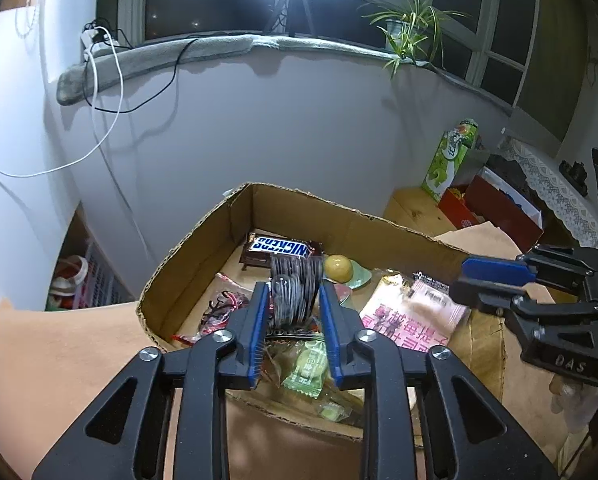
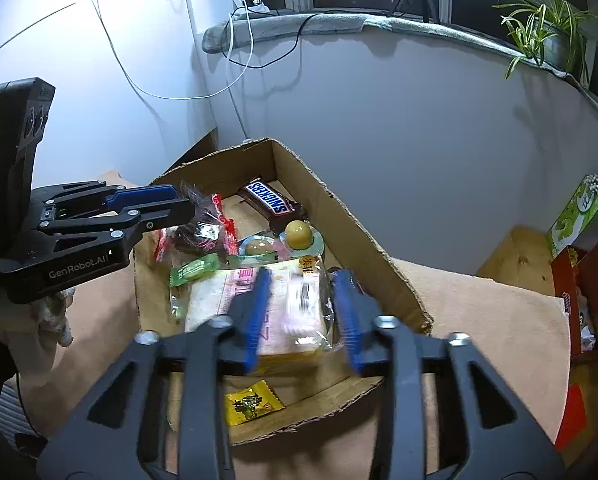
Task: Organize snacks
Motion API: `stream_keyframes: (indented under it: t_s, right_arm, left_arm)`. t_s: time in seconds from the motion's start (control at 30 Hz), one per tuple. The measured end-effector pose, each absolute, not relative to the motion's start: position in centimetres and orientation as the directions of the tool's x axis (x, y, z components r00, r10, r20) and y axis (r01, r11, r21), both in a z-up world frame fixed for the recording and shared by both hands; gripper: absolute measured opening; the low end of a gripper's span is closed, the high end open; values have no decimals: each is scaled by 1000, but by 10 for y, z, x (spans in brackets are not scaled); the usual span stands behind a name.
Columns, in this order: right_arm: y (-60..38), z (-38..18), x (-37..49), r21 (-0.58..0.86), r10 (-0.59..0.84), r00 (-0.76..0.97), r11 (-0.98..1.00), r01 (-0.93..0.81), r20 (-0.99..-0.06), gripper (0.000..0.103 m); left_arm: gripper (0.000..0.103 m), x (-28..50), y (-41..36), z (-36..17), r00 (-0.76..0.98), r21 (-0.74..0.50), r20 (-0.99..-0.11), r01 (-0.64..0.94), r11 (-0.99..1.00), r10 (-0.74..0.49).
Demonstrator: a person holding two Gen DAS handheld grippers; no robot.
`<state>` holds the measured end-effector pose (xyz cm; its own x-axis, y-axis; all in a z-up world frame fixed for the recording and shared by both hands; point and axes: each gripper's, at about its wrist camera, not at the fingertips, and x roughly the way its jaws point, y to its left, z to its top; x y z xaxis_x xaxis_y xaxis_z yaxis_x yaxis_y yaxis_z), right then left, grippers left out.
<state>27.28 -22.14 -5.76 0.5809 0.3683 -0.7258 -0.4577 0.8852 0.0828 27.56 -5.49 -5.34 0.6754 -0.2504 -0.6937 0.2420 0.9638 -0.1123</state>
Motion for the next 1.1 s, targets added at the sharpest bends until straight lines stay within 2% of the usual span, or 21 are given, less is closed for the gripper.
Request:
stream_keyframes:
  t_s: [0.07, 0.1, 0.13, 0.17, 0.23, 0.27, 1.1]
  right_arm:
    - [-222, -57, 273, 78, 365, 586, 887, -456, -724, 58]
    - [-223, -57, 273, 73, 360, 588, 888, -454, -724, 66]
    - [-222, -57, 272, 67, 355, 593, 890, -451, -723, 75]
    - [-223, -57, 271, 56, 345, 603, 894, -445, -719, 80]
    - [-224, -55, 271, 40, 329, 620, 901, -432, -712, 90]
    - [-225, -55, 270, 38, 326, 625, 904, -427, -709, 91]
    - [-220, -35, 244, -21, 256, 681, 928, -371, -686, 93]
  left_arm:
    - [32, 277, -55, -54, 675, -111, -694, 243, 964, -250]
    - [36, 277, -56, -54, 674, -108, -696, 242, 964, -248]
    - [50, 277, -56, -54, 673, -105, -698, 240, 965, -244]
    - [62, 277, -56, -54, 674, -104, -699, 238, 966, -241]
    - [68, 276, -56, -53, 686, -90, -692, 225, 970, -224]
    - [72, 276, -56, -52, 689, -85, -692, 219, 972, -216]
    - [72, 259, -48, -45, 700, -110, -679, 204, 973, -223]
